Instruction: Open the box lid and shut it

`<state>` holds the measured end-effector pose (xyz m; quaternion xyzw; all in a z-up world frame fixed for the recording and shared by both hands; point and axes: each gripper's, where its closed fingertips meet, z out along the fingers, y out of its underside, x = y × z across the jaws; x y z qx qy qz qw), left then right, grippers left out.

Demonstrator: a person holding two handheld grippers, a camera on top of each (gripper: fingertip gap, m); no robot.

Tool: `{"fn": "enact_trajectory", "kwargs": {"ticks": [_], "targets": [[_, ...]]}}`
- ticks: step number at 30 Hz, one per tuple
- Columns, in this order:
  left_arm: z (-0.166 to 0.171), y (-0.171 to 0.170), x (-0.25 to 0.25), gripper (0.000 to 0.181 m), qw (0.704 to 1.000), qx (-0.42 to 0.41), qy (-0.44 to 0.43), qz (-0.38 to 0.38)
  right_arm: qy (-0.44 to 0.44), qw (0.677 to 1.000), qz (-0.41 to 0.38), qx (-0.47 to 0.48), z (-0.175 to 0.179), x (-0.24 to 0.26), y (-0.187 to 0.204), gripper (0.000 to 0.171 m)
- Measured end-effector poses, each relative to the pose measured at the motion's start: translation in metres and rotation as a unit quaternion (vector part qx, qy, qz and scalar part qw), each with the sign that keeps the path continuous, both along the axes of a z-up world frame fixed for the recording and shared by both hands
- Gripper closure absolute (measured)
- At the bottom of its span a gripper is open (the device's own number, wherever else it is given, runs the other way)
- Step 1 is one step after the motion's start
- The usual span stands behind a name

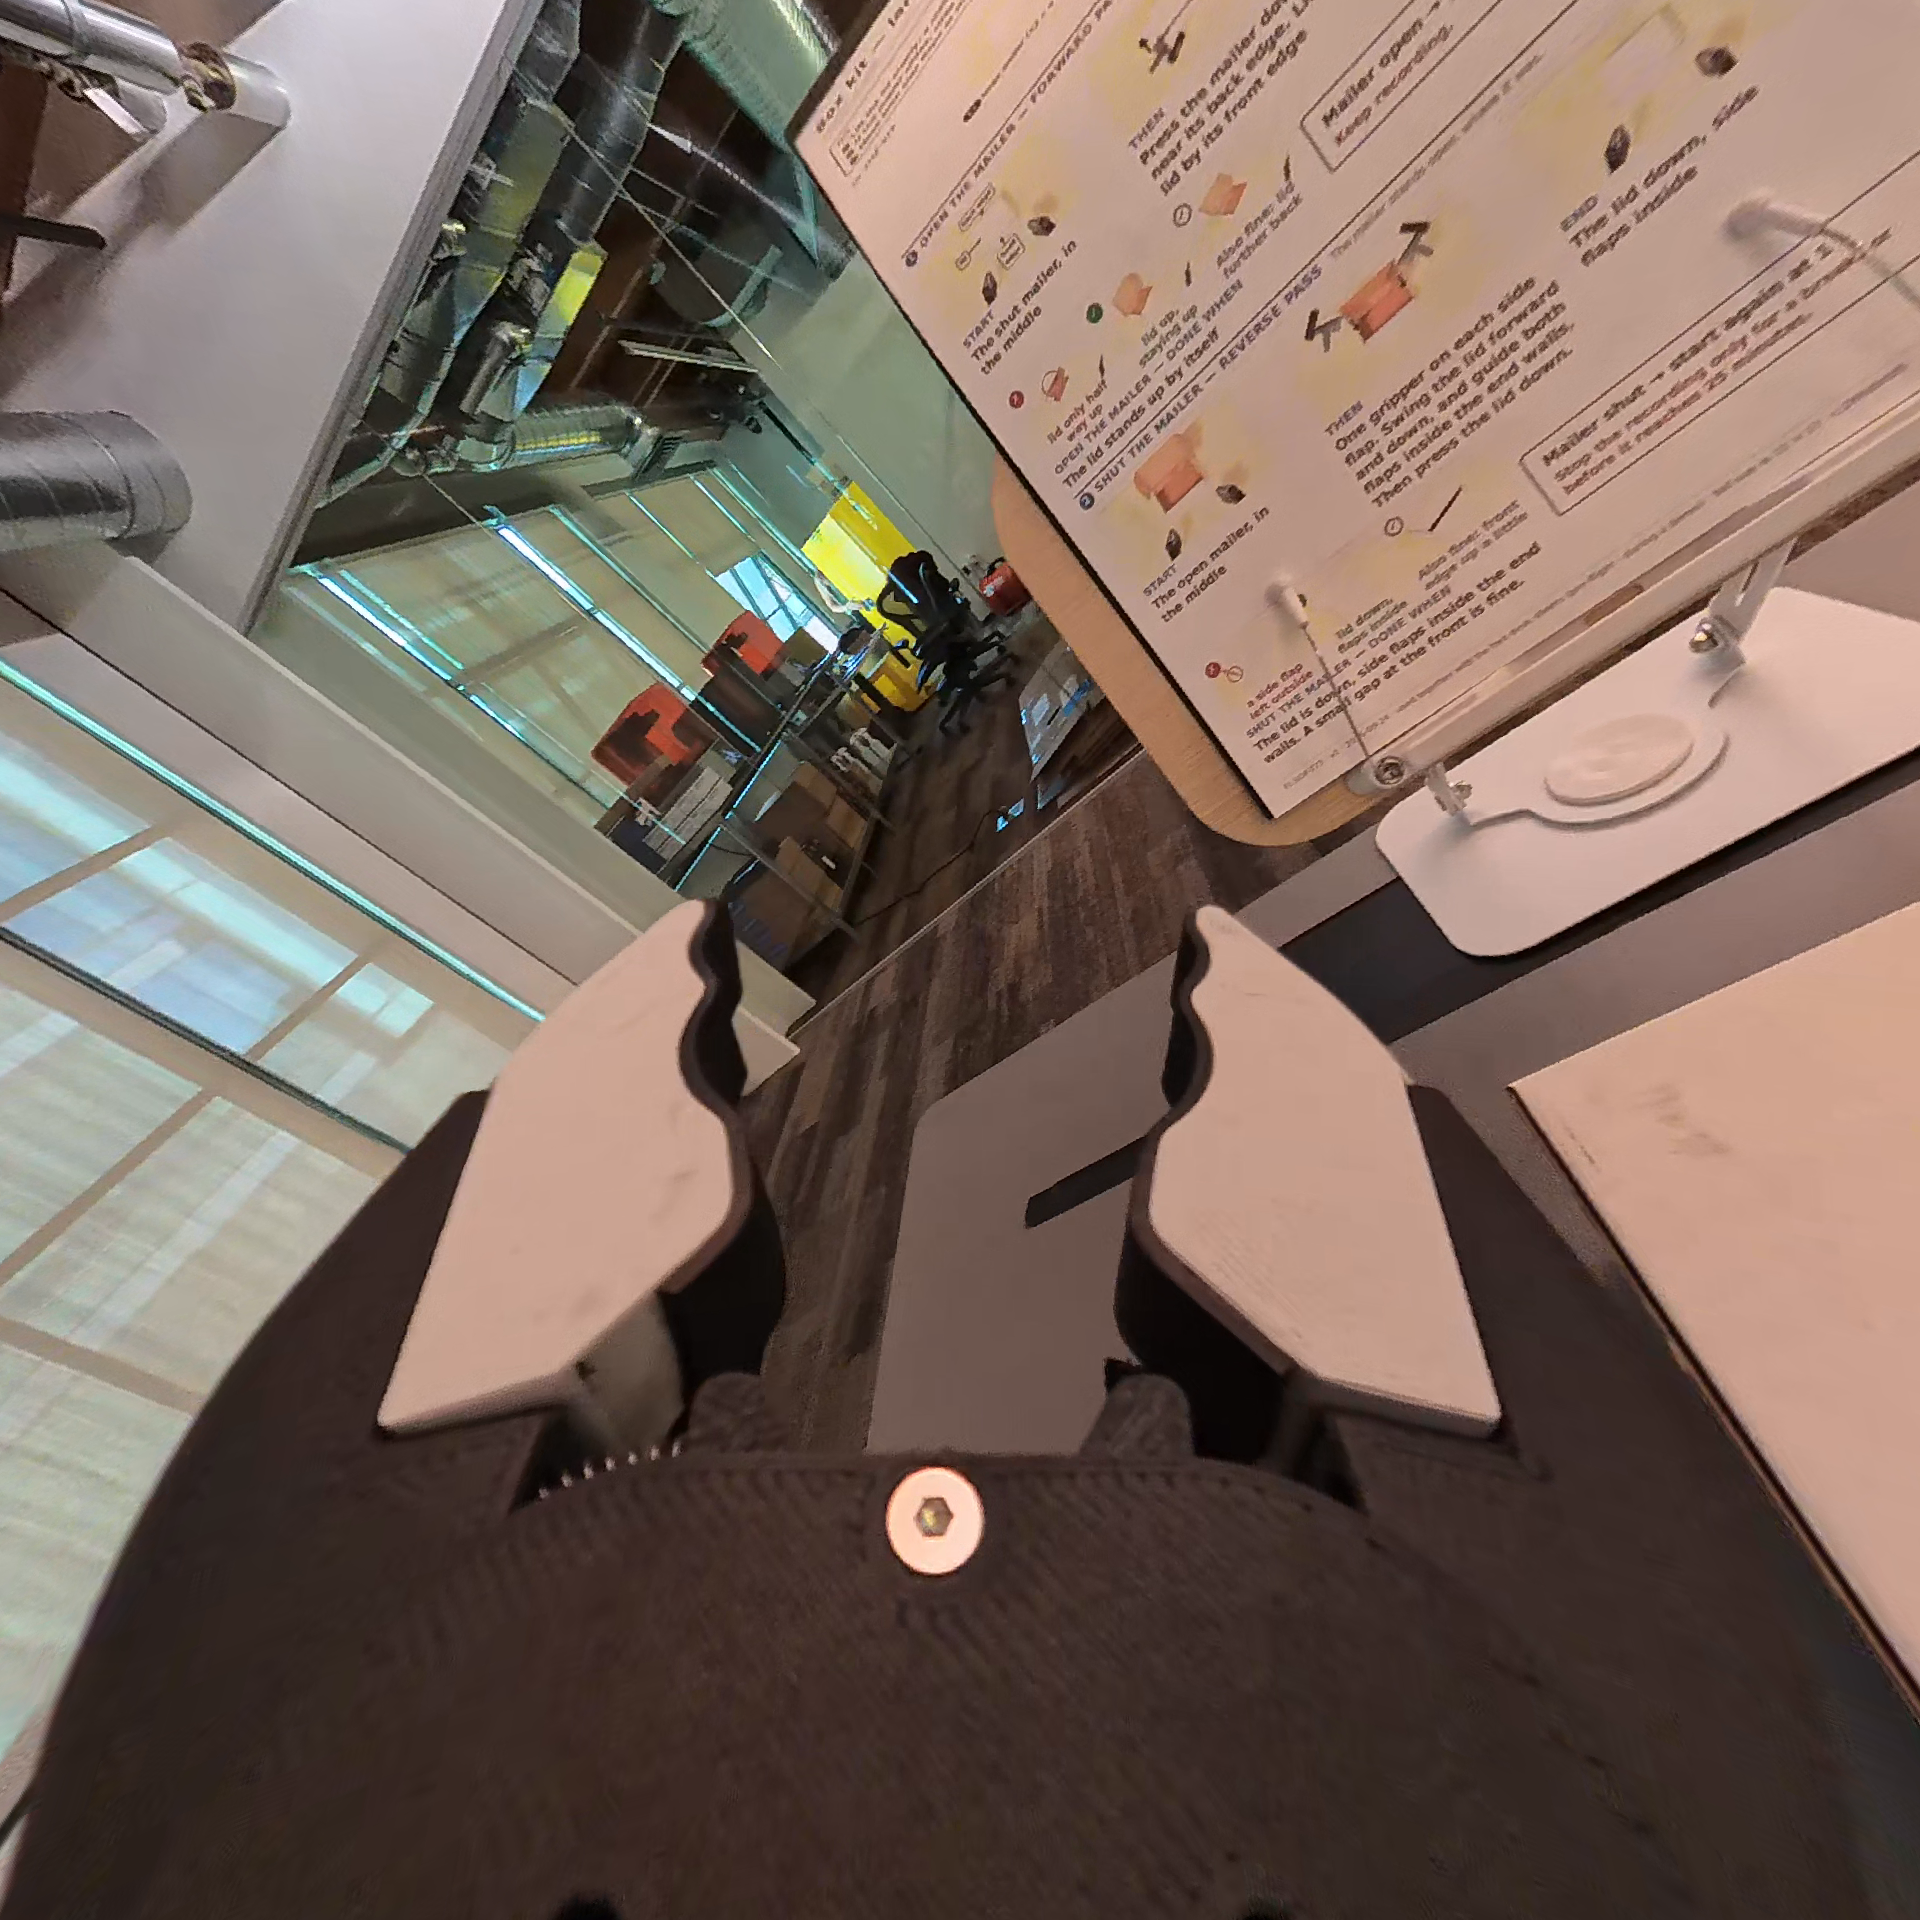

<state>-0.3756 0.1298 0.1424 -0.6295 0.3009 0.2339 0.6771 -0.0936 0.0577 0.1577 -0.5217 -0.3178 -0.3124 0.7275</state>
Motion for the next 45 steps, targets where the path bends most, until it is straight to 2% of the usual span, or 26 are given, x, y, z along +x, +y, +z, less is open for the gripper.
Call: {"fn": "enact_trajectory", "kwargs": {"ticks": [4, 9, 15, 22, 26, 31, 35, 41, 43, 45], "targets": [[-0.003, 0.002, -0.001, 0.101, 1.000, 0.000, 0.021, 0.019, -0.004, 1.000, -0.005, -0.019, -0.006, -0.002, 0.003, 0.111], [0.002, -0.002, 0.002, 0.106, 0.983, 0.066, 0.146, 0.085, -0.004, 0.999, -0.018, -0.045, -0.014, 0.006, 0.011, 0.111], [0.002, -0.021, 0.045, 0.108, 0.966, 0.118, 0.225, 0.041, 0.015, 0.995, -0.040, -0.094, -0.028, 0.032, 0.024, 0.110], [-0.004, -0.037, 0.072, 0.109, 0.960, 0.127, 0.249, 0.004, 0.024, 0.991, -0.057, -0.117, -0.038, 0.046, 0.030, 0.109], [-0.007, -0.029, 0.064, 0.109, 0.967, 0.105, 0.231, 0.004, 0.016, 0.991, -0.058, -0.121, -0.041, 0.043, 0.031, 0.109], [-0.019, 0.002, 0.032, 0.109, 0.992, 0.024, 0.126, 0.000, -0.001, 0.990, -0.050, -0.131, -0.045, 0.034, 0.031, 0.109], [-0.026, 0.024, 0.005, 0.109, 0.994, 0.002, 0.101, 0.027, -0.017, 0.989, -0.040, -0.142, -0.048, 0.024, 0.028, 0.109], [-0.044, 0.040, 0.000, 0.111, 0.998, -0.049, 0.034, 0.003, -0.017, 0.986, -0.010, -0.167, -0.053, 0.004, 0.021, 0.109], [-0.054, 0.043, 0.010, 0.111, 0.996, -0.082, -0.012, -0.037, -0.016, 0.984, 0.003, -0.180, -0.056, -0.005, 0.019, 0.109], [-0.065, 0.043, 0.027, 0.112, 0.981, -0.135, -0.095, -0.107, -0.021, 0.980, 0.020, -0.196, -0.061, -0.016, 0.015, 0.109]]}}
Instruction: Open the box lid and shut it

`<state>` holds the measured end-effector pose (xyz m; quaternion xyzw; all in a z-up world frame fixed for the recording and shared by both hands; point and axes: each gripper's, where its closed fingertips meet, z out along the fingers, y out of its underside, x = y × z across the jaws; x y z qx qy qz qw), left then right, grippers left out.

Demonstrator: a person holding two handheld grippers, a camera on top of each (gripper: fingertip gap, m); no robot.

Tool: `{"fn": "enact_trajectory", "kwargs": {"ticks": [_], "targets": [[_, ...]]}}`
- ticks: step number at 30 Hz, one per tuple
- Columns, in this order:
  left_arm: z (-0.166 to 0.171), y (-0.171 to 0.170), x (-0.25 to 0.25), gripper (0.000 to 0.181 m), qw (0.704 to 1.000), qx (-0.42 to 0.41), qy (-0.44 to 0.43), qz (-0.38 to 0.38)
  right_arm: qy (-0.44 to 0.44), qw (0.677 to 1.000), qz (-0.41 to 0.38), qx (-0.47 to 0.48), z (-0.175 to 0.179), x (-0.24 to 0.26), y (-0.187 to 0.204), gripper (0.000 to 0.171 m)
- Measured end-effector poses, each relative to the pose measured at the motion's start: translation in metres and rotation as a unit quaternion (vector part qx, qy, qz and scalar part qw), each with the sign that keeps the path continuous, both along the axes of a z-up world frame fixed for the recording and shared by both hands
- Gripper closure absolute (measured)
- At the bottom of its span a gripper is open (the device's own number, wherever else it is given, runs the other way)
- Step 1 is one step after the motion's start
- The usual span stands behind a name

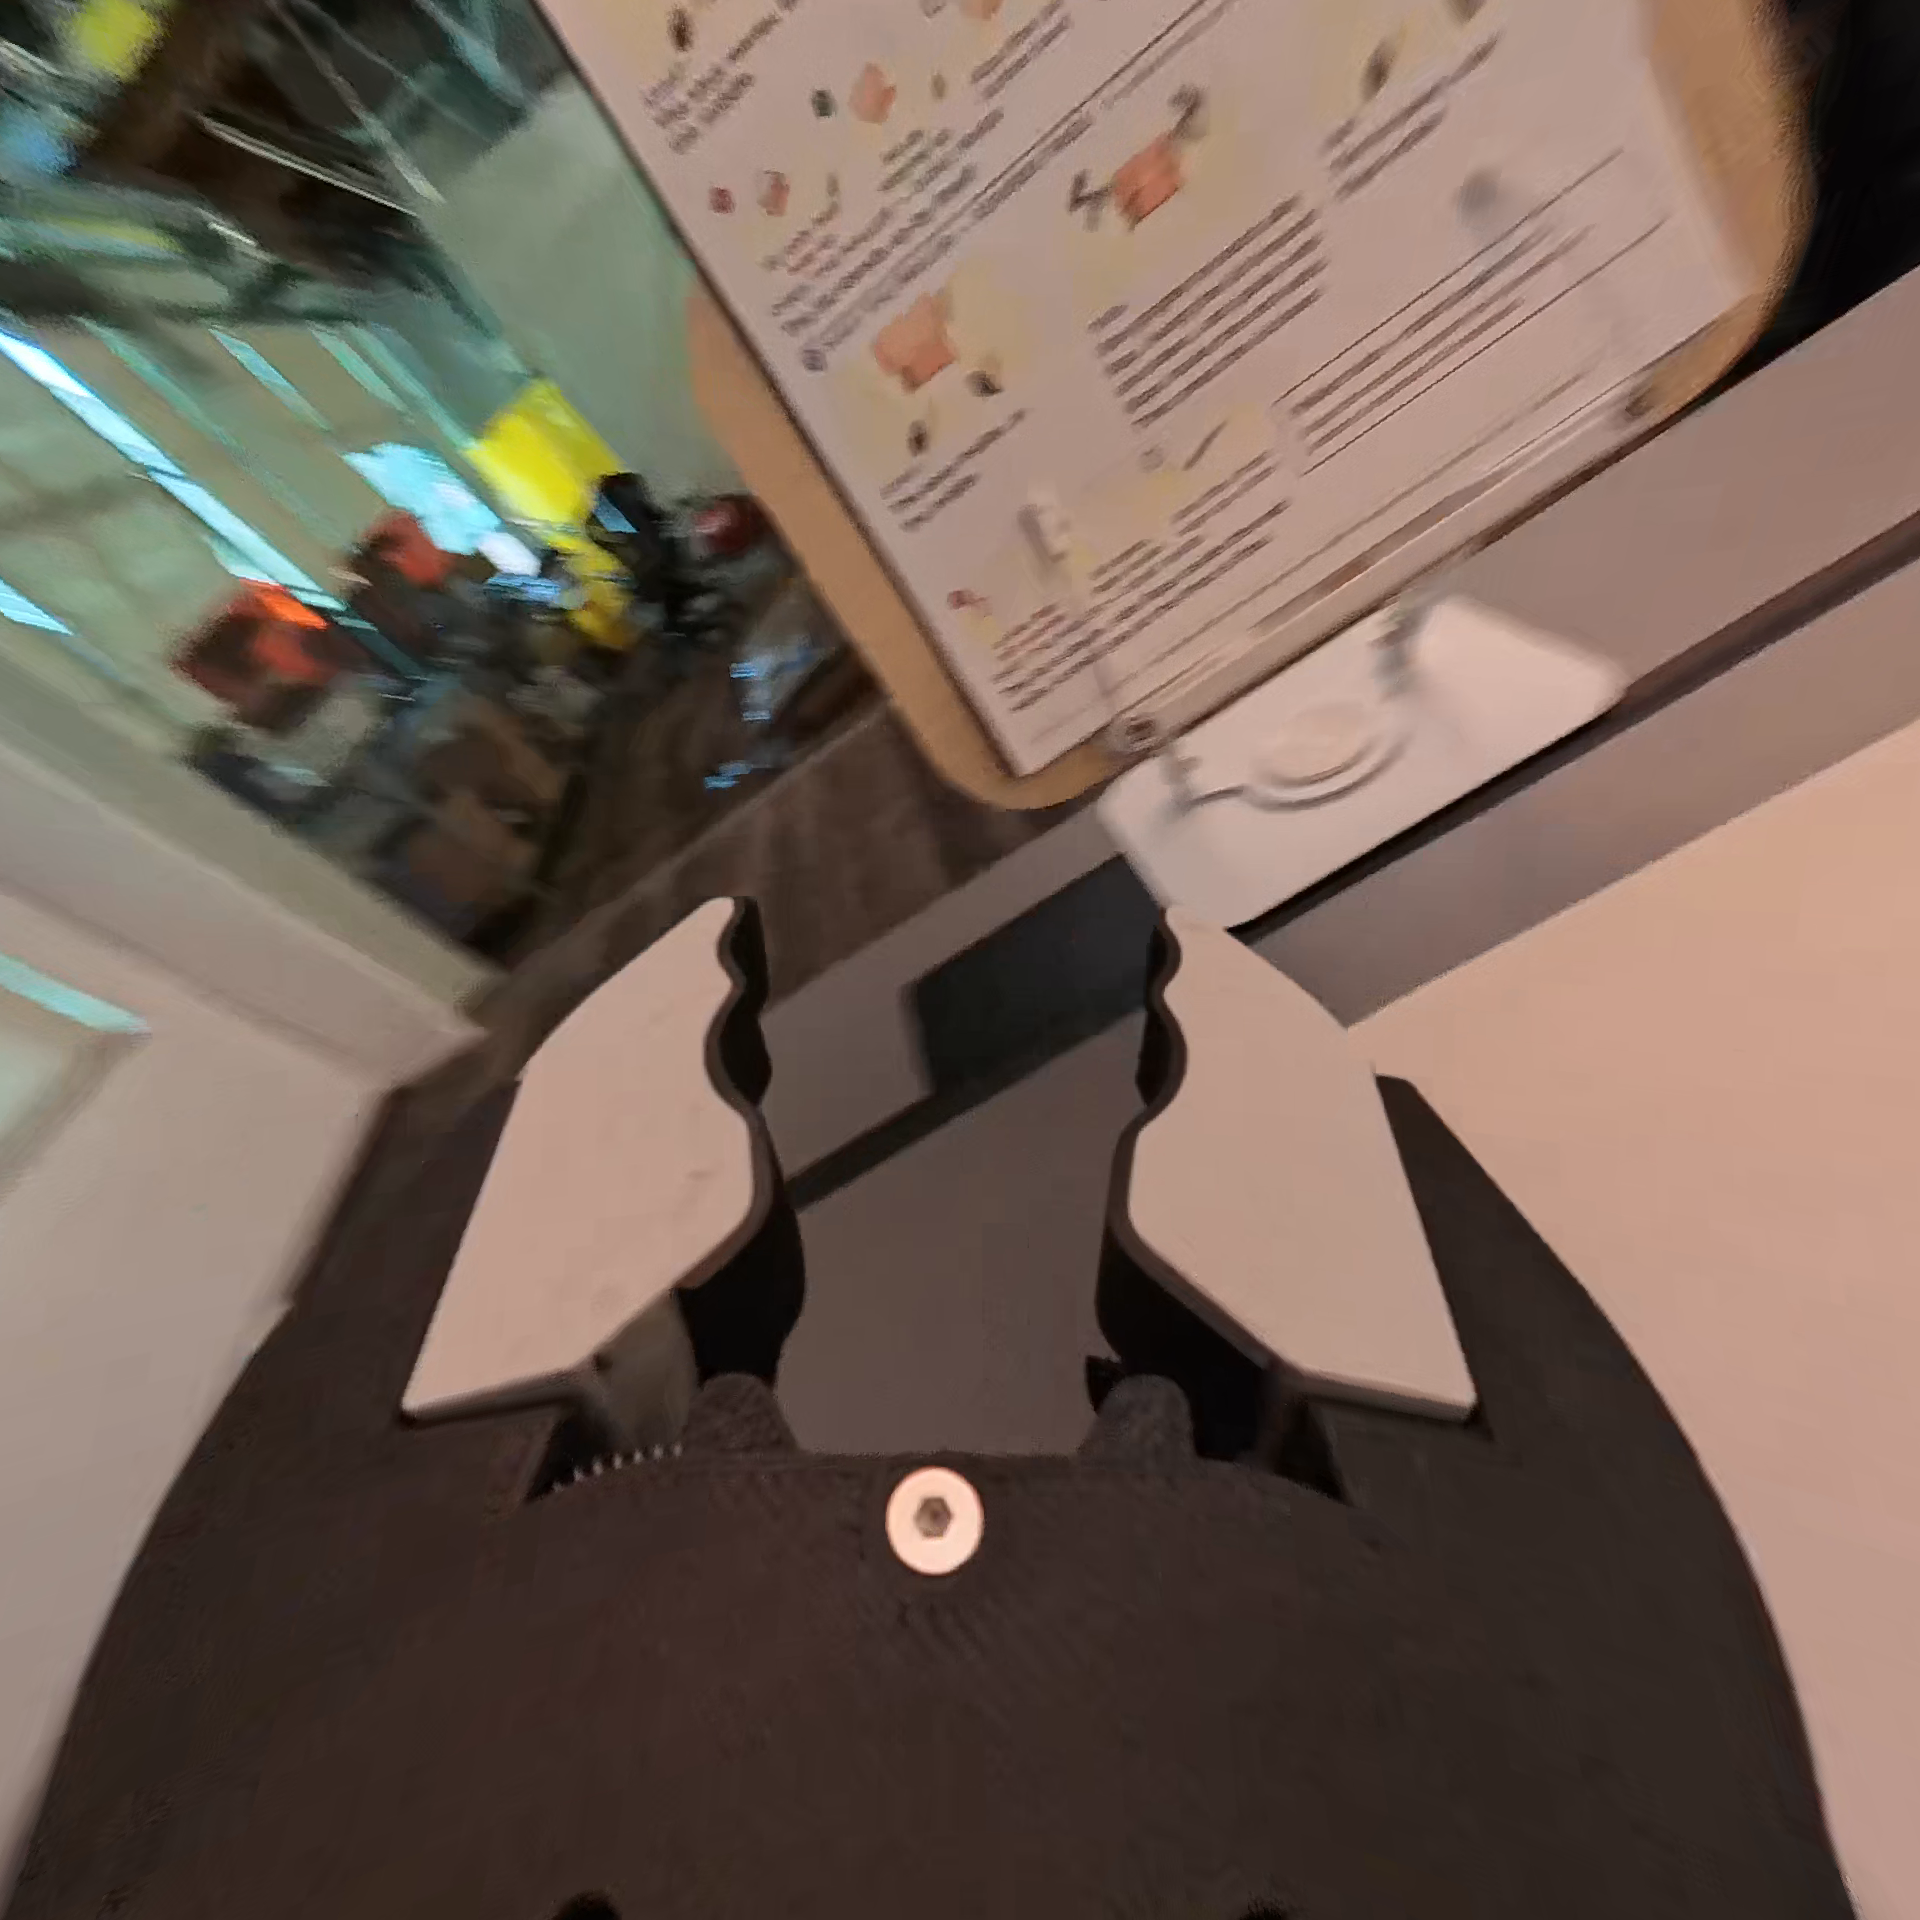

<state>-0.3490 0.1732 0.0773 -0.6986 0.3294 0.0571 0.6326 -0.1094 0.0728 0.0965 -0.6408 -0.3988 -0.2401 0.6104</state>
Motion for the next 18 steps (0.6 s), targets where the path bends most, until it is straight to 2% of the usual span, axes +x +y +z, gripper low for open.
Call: {"fn": "enact_trajectory", "kwargs": {"ticks": [2, 5, 7, 9, 11, 12, 13, 16, 18], "targets": [[-0.011, 0.002, 0.012, 0.111, 0.992, -0.066, -0.091, -0.058, 0.001, 1.000, 0.020, -0.022, -0.006, -0.013, -0.005, 0.110], [-0.033, 0.007, 0.025, 0.108, 0.950, -0.172, -0.220, -0.138, 0.026, 0.993, 0.083, -0.076, -0.019, -0.048, -0.018, 0.111], [-0.048, 0.012, 0.031, 0.107, 0.906, -0.239, -0.298, -0.184, 0.060, 0.976, 0.161, -0.135, -0.031, -0.085, -0.038, 0.112], [-0.062, 0.014, 0.037, 0.104, 0.848, -0.309, -0.364, -0.229, 0.100, 0.948, 0.237, -0.187, -0.038, -0.122, -0.061, 0.112], [-0.070, 0.013, 0.039, 0.103, 0.790, -0.364, -0.413, -0.270, 0.084, 0.934, 0.272, -0.216, -0.051, -0.146, -0.078, 0.112], [-0.073, 0.014, 0.039, 0.106, 0.771, -0.377, -0.428, -0.283, 0.061, 0.930, 0.281, -0.228, -0.060, -0.155, -0.085, 0.112], [-0.078, 0.016, 0.037, 0.110, 0.767, -0.380, -0.431, -0.287, 0.038, 0.928, 0.285, -0.238, -0.070, -0.162, -0.090, 0.111], [-0.095, 0.020, 0.035, 0.113, 0.790, -0.375, -0.395, -0.281, -0.007, 0.924, 0.288, -0.253, -0.092, -0.180, -0.100, 0.111], [-0.098, 0.019, 0.039, 0.113, 0.793, -0.369, -0.387, -0.293, -0.042, 0.917, 0.285, -0.276, -0.110, -0.186, -0.107, 0.111]]}}
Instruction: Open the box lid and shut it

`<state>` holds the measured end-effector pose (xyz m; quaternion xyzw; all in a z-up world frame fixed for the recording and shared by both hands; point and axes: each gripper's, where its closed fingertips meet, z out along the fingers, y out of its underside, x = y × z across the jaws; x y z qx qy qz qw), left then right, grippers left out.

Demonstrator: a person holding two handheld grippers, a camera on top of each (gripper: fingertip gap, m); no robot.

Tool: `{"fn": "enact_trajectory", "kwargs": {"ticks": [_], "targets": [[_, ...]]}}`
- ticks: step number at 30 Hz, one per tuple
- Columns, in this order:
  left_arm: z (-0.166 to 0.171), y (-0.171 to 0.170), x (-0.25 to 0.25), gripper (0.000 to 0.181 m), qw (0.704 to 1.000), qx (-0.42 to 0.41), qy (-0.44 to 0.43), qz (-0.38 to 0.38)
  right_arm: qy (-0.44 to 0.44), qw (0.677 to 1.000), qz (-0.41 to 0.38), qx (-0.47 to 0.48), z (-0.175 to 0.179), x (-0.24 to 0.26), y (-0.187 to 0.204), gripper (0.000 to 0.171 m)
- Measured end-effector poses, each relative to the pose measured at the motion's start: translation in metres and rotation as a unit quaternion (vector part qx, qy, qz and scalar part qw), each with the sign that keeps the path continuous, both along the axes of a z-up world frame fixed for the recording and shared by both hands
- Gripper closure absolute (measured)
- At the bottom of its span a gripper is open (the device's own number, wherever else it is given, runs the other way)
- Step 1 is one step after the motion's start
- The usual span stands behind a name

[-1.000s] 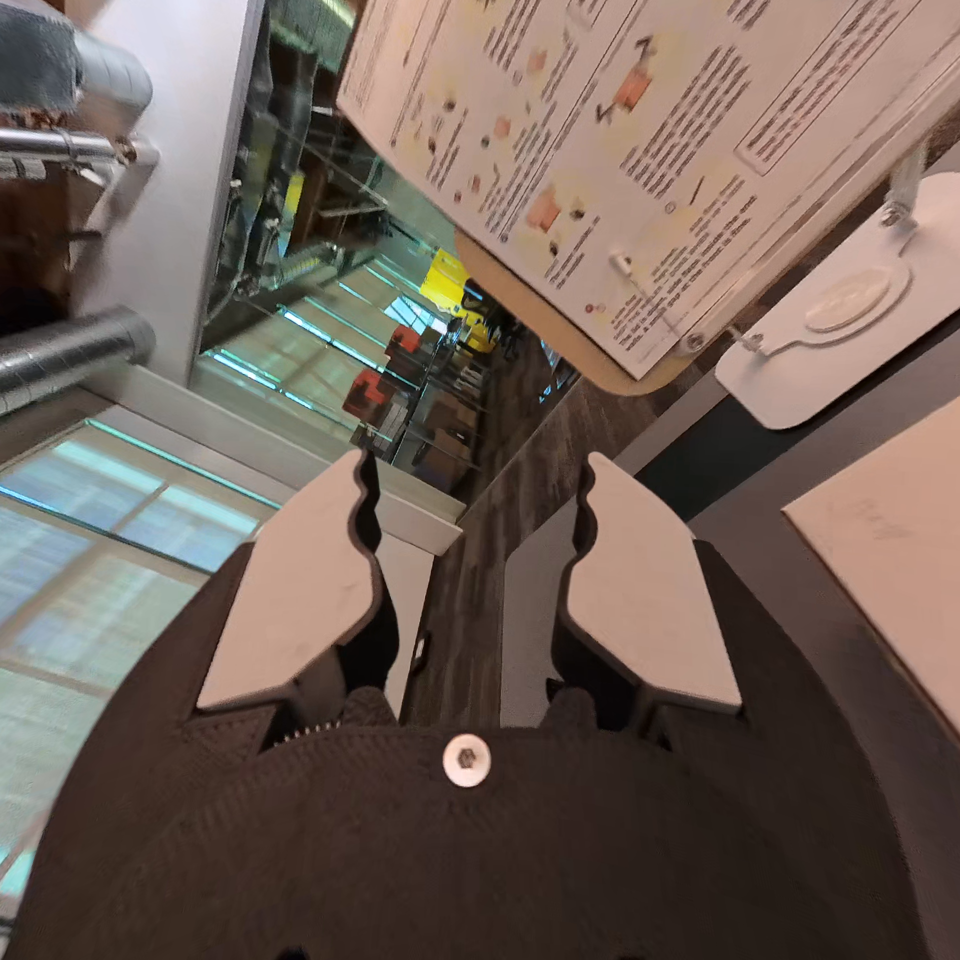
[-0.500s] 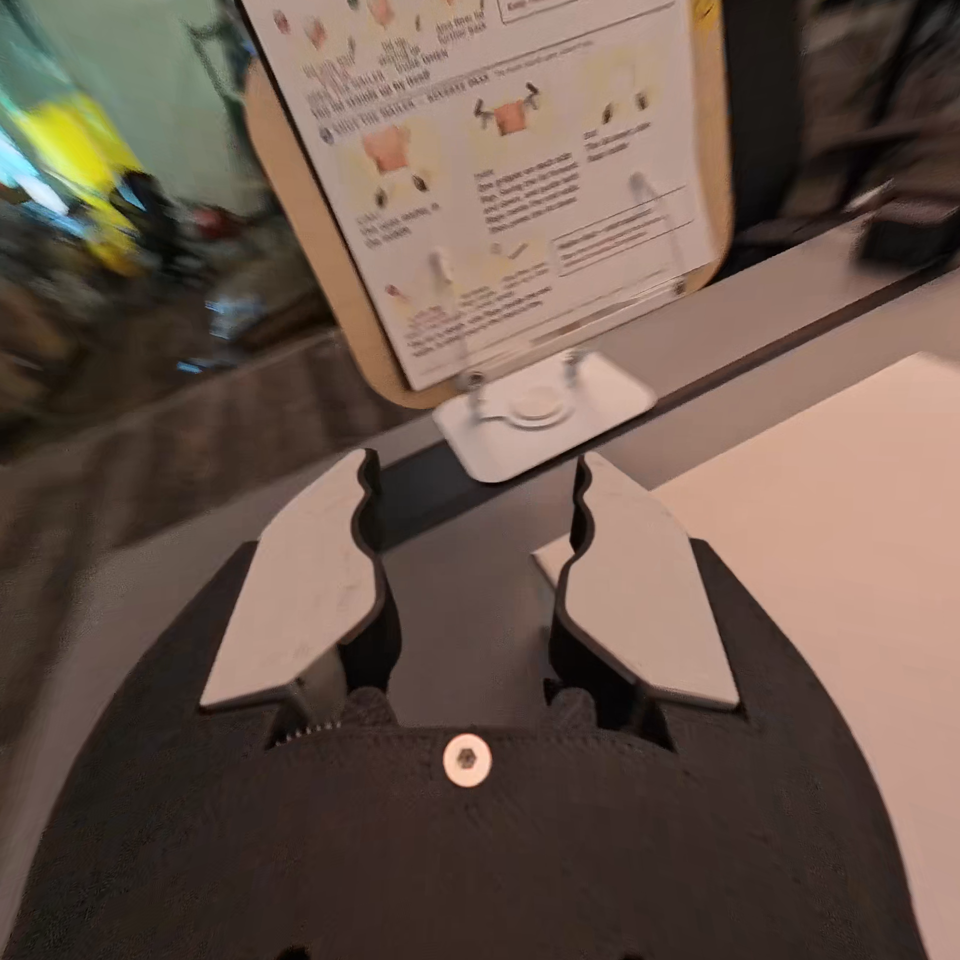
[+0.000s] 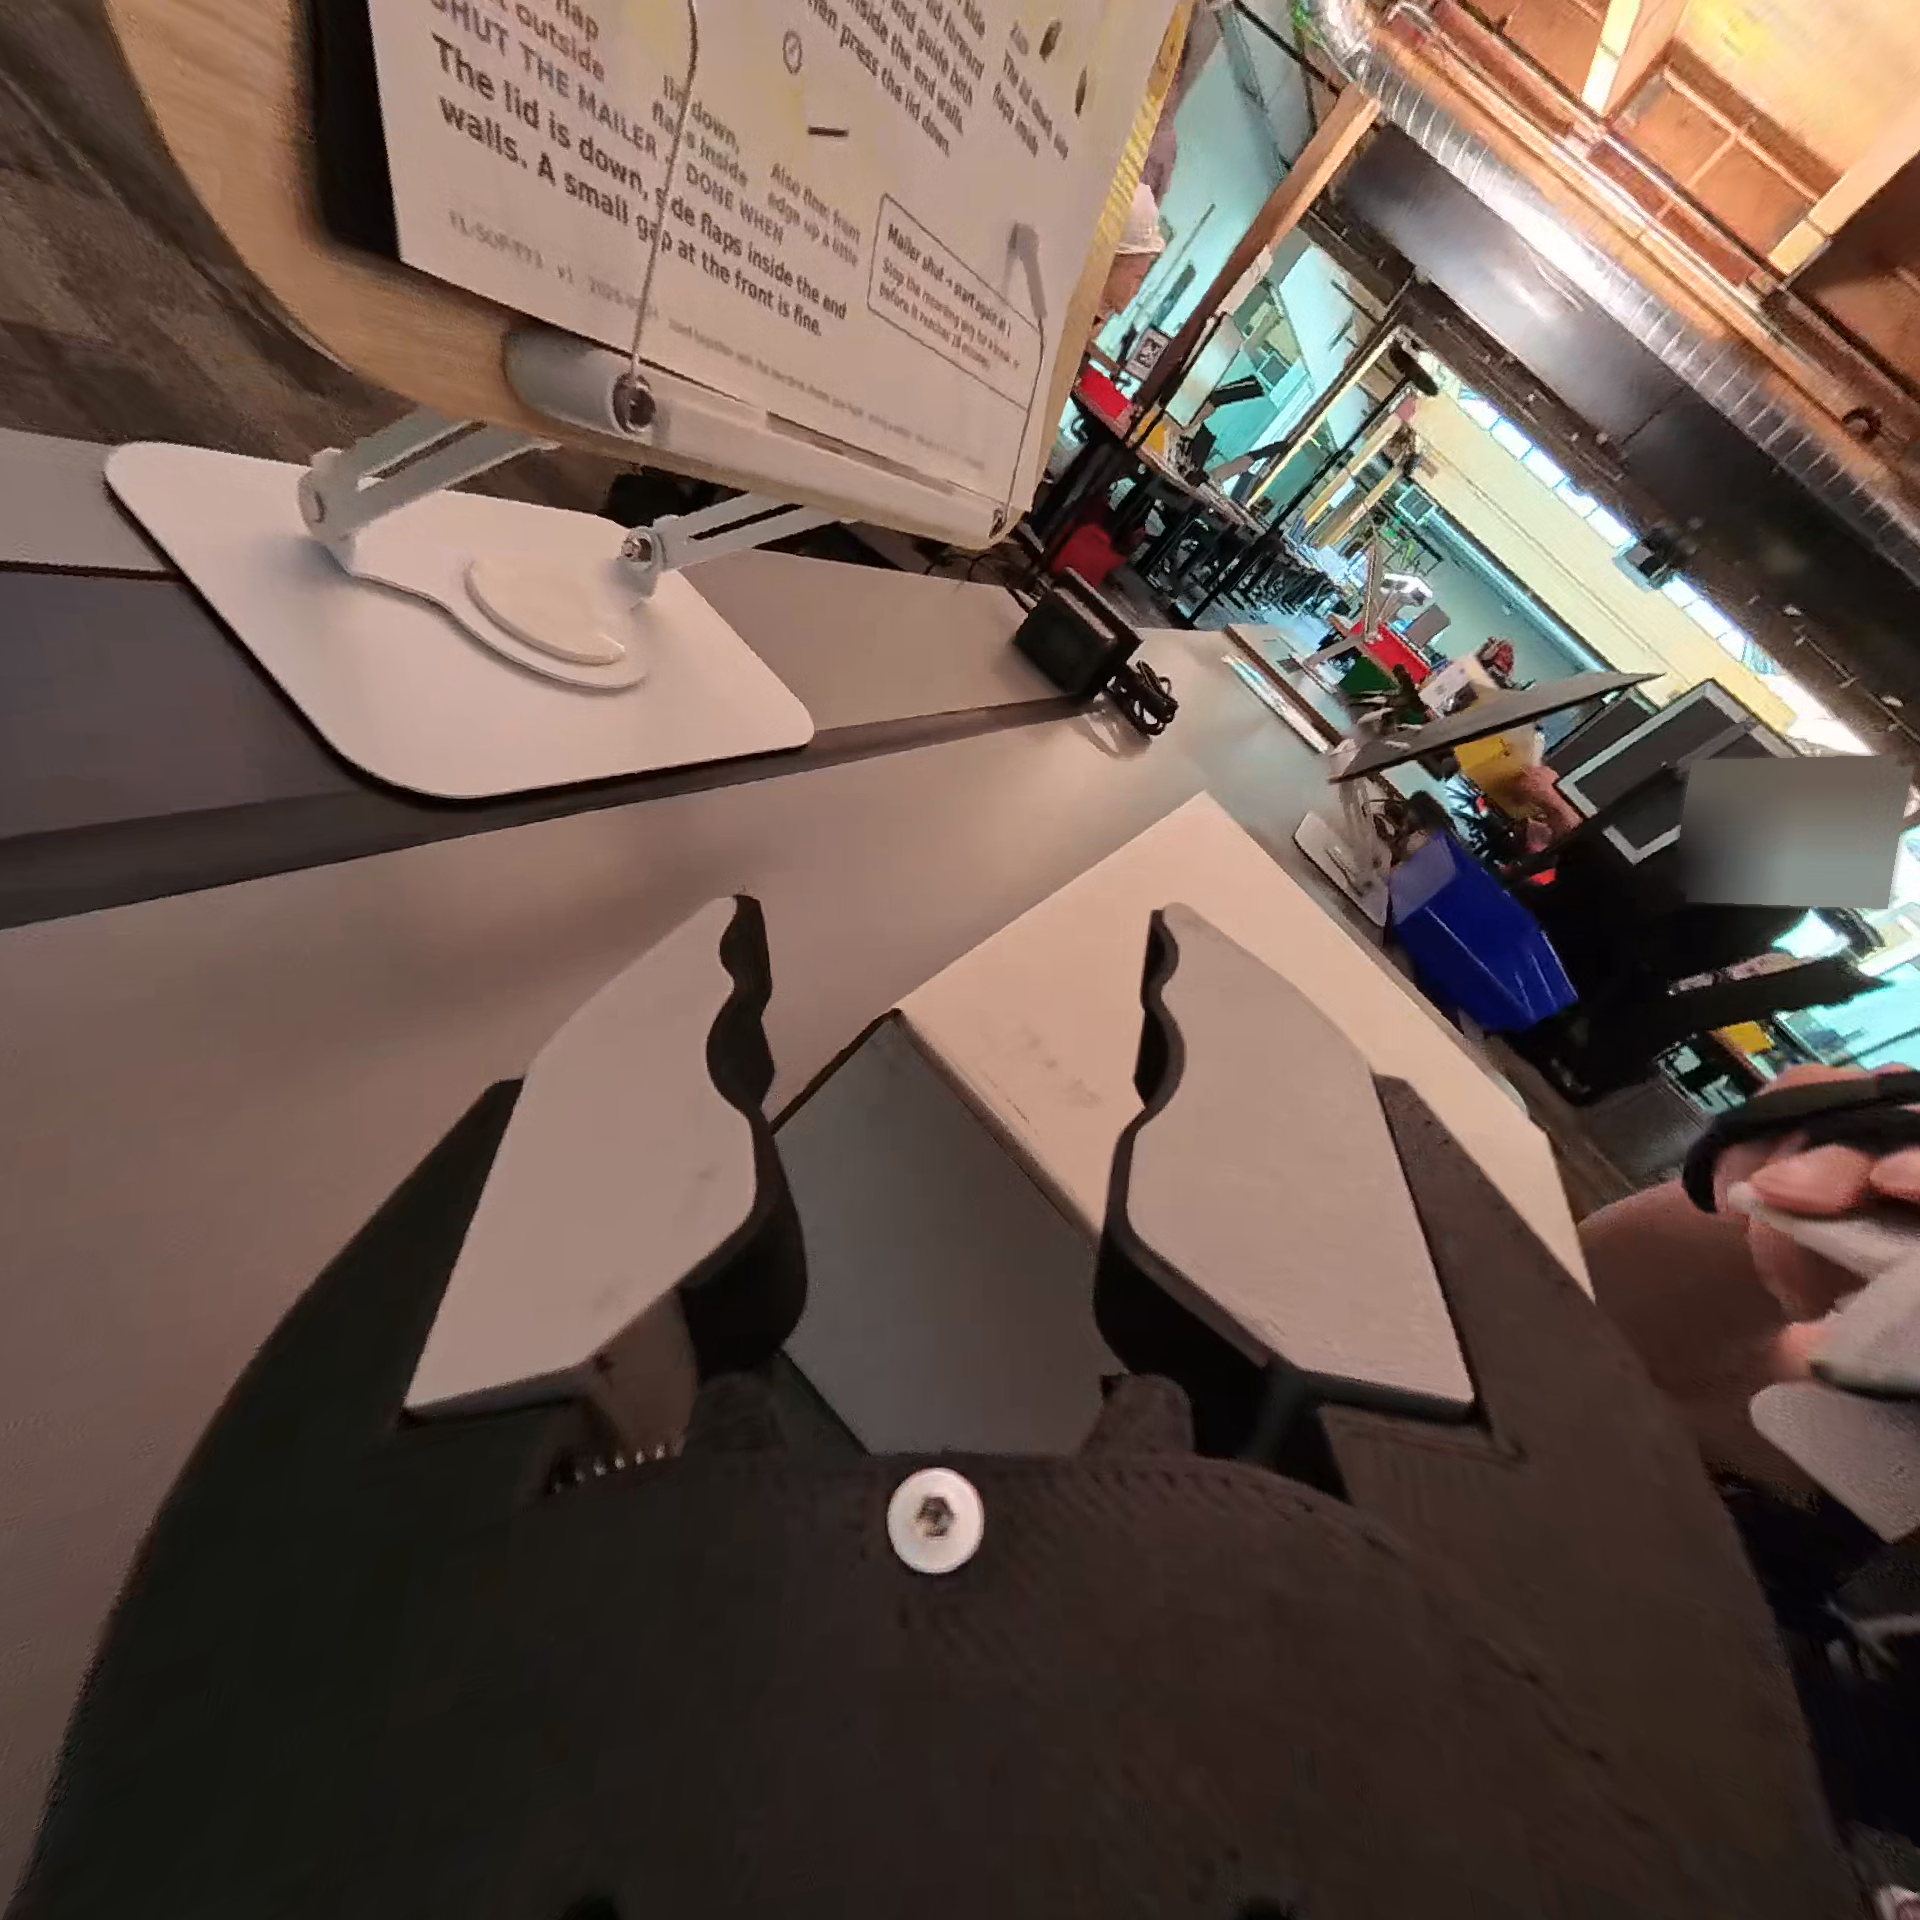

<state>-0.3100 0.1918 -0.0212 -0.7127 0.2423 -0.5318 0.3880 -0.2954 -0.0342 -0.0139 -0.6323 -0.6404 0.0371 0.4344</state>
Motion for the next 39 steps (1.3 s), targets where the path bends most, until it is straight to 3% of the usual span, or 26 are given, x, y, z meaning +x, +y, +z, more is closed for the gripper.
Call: {"fn": "enact_trajectory", "kwargs": {"ticks": [9, 13, 18, 21, 24, 30, 39], "targets": [[-0.027, 0.000, 0.005, 0.113, 0.999, 0.005, 0.020, -0.042, -0.136, 0.990, -0.022, 0.012, -0.043, 0.000, -0.012, 0.115], [-0.018, -0.004, -0.001, 0.120, 0.998, 0.019, 0.027, -0.051, -0.166, 0.986, -0.015, 0.028, -0.047, 0.000, -0.020, 0.116], [0.002, -0.004, -0.001, 0.127, 0.995, 0.094, 0.022, -0.026, -0.179, 0.982, 0.002, 0.064, -0.046, -0.004, -0.021, 0.121], [-0.001, -0.007, 0.013, 0.130, 0.992, 0.114, 0.014, -0.047, -0.184, 0.980, 0.007, 0.081, -0.046, -0.003, -0.018, 0.130], [0.005, -0.018, 0.018, 0.156, 0.986, 0.142, -0.012, -0.084, -0.183, 0.980, -0.004, 0.081, -0.044, 0.002, -0.015, 0.134], [-0.008, -0.034, 0.023, 0.179, 0.980, 0.134, 0.017, -0.144, -0.196, 0.977, -0.024, 0.077, -0.047, 0.014, -0.006, 0.136], [-0.024, -0.036, 0.022, 0.181, 0.978, 0.109, 0.071, -0.164, -0.159, 0.987, -0.017, 0.027, -0.045, 0.017, -0.006, 0.139]]}}
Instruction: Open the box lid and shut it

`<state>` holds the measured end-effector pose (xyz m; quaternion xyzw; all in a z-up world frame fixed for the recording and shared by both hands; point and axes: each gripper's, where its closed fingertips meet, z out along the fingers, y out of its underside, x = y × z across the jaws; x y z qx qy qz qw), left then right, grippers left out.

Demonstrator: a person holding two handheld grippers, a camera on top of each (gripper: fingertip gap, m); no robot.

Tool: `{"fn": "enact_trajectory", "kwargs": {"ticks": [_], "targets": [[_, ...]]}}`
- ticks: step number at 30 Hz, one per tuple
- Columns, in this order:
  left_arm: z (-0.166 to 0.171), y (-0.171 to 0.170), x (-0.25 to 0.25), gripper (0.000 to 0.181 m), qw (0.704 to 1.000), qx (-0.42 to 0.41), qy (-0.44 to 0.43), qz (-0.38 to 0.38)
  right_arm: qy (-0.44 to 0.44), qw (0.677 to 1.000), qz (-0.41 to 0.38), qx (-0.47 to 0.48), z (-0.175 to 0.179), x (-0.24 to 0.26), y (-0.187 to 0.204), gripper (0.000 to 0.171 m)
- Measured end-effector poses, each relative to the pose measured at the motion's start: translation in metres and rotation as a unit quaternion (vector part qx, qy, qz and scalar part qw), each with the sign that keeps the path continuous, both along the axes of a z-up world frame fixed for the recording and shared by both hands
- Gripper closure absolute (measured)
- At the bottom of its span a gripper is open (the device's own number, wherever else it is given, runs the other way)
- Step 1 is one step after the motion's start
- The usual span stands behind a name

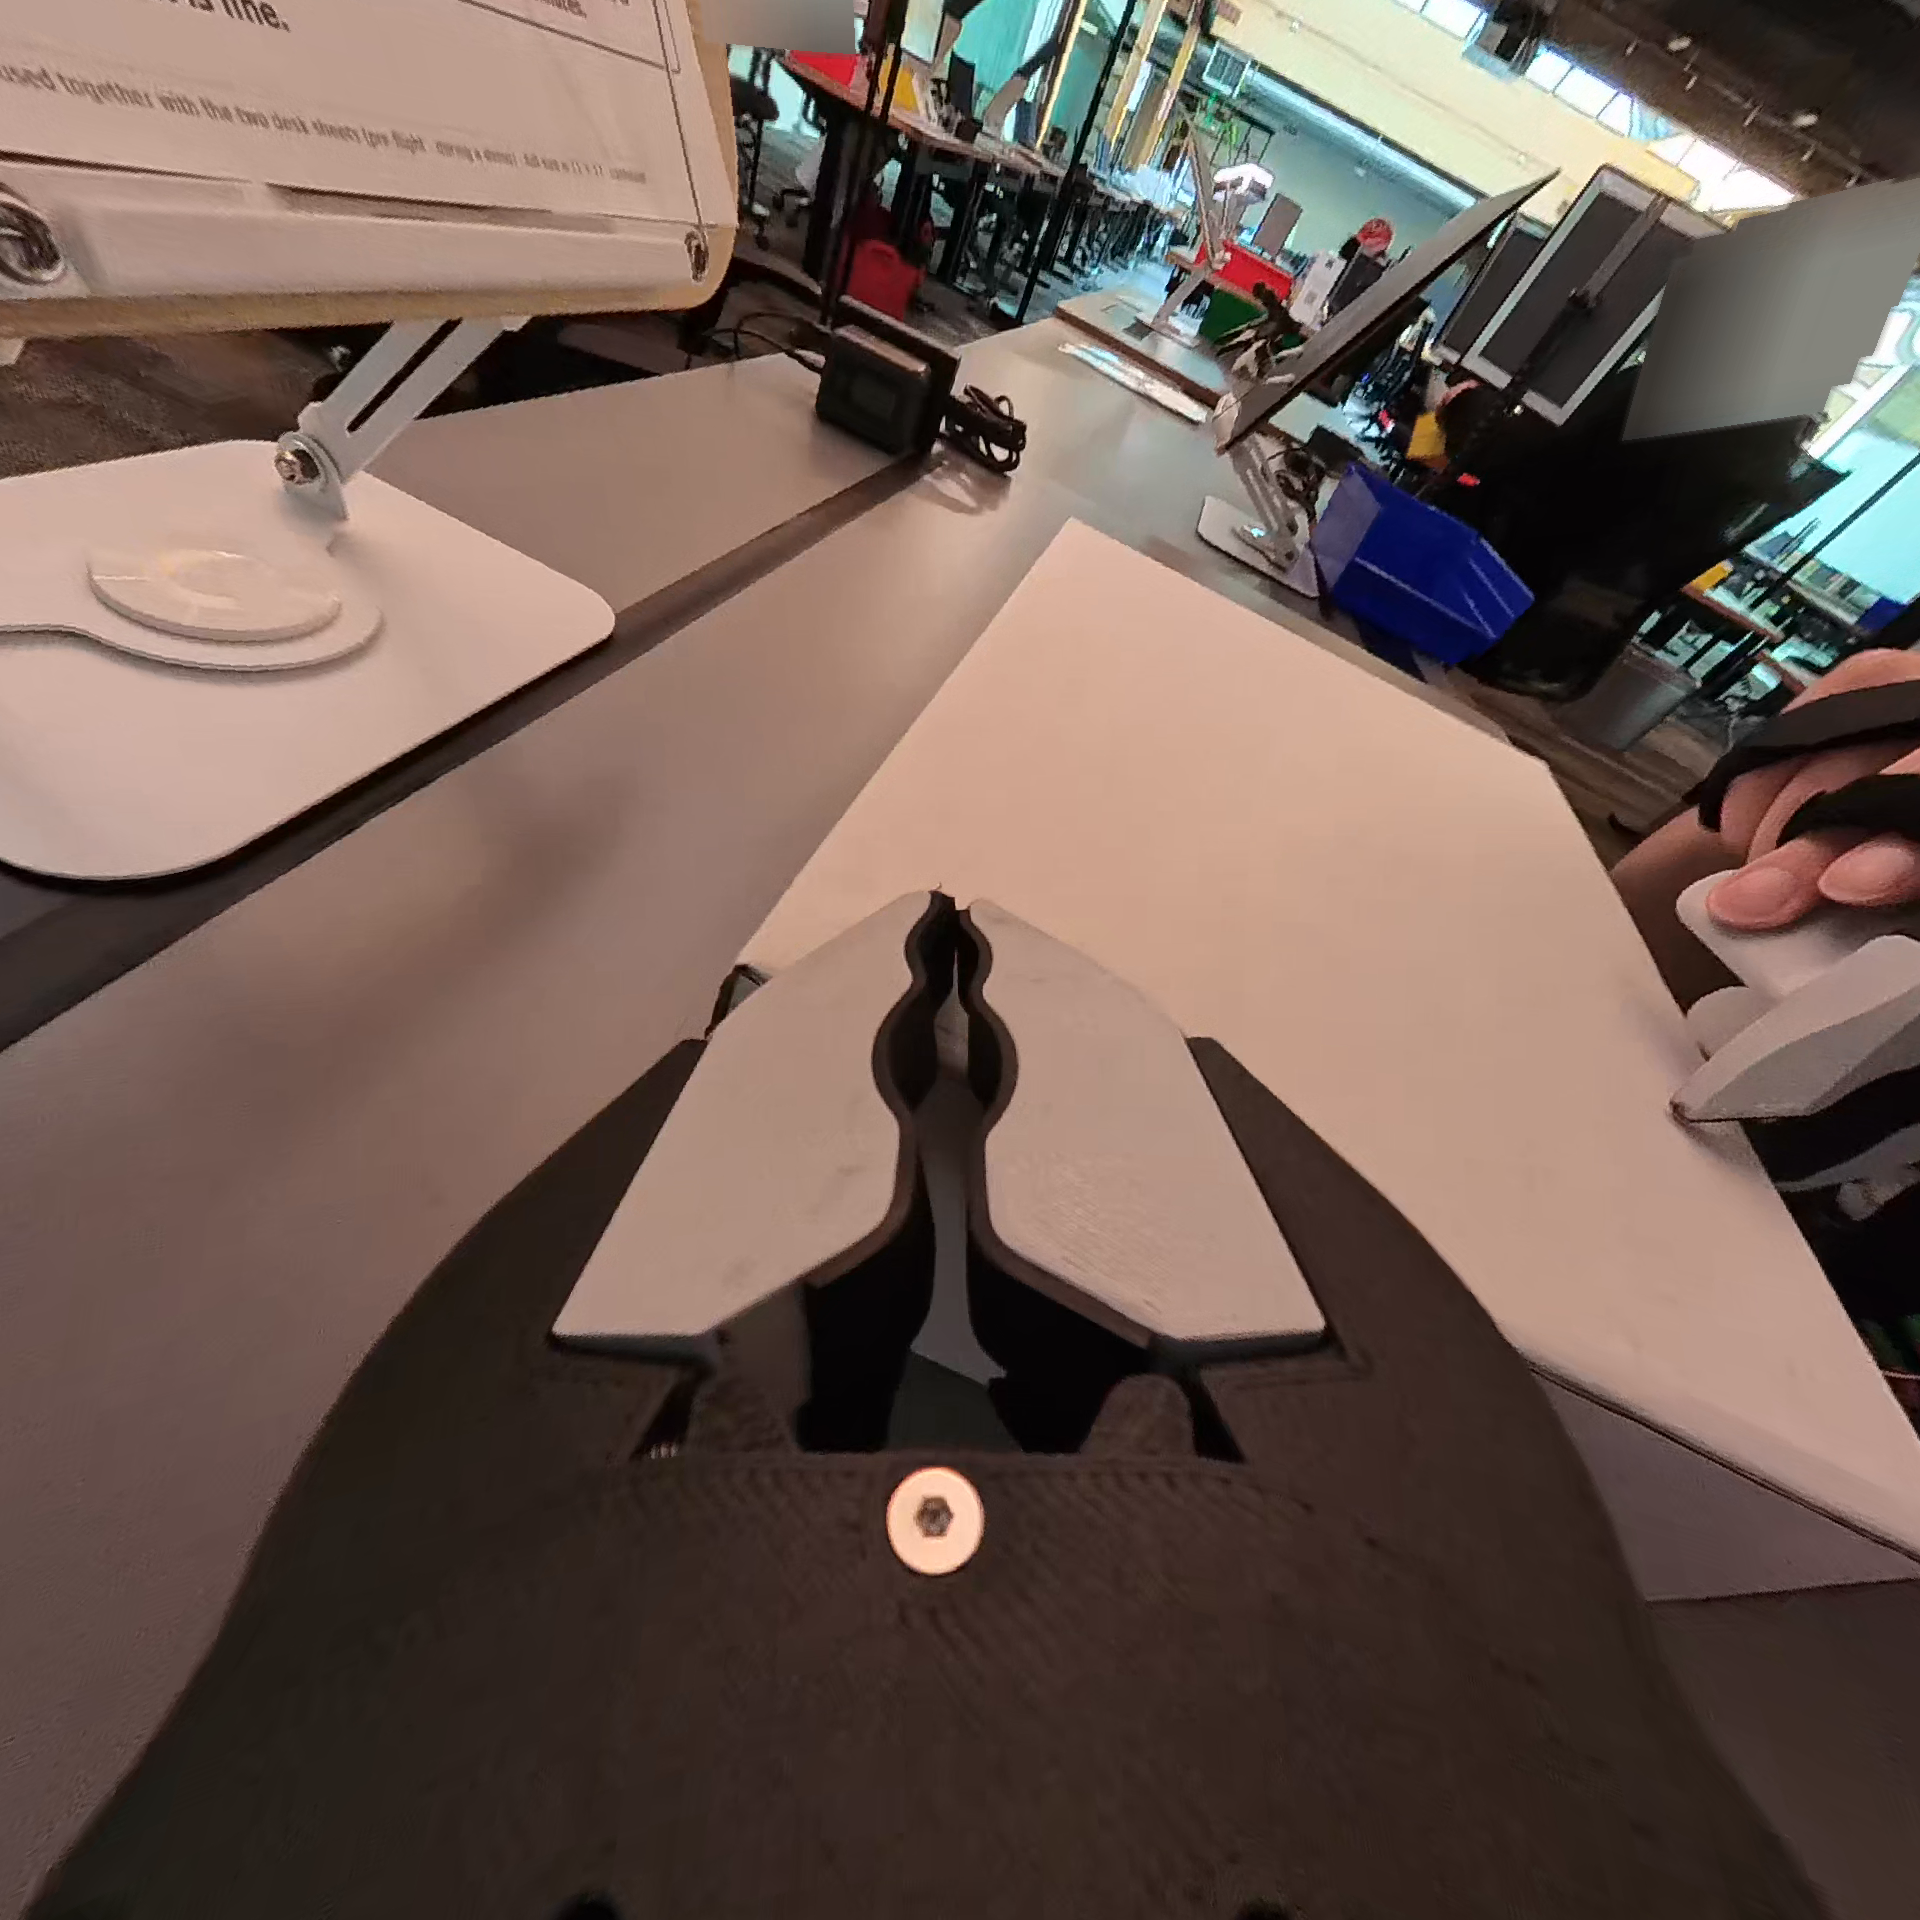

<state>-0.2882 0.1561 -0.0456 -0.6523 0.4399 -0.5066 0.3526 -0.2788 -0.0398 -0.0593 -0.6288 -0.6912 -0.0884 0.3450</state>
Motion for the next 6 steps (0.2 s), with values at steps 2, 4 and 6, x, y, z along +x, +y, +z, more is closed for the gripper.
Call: {"fn": "enact_trajectory", "kwargs": {"ticks": [2, 4, 6], "targets": [[-0.0012, -0.0004, 0.0000, 0.181, 1.000, 0.011, 0.013, 0.001, 0.004, 1.000, 0.000, -0.005, 0.0008, 0.0010, 0.0002, 0.139], [-0.0019, -0.0007, -0.0001, 0.181, 1.000, 0.022, 0.023, 0.002, 0.010, 1.000, 0.000, -0.008, 0.0031, 0.0011, 0.0001, 0.139], [-0.0024, -0.0012, -0.0002, 0.181, 0.999, 0.029, 0.027, 0.003, 0.019, 1.000, 0.001, -0.008, 0.0072, 0.0009, -0.0001, 0.139]]}}
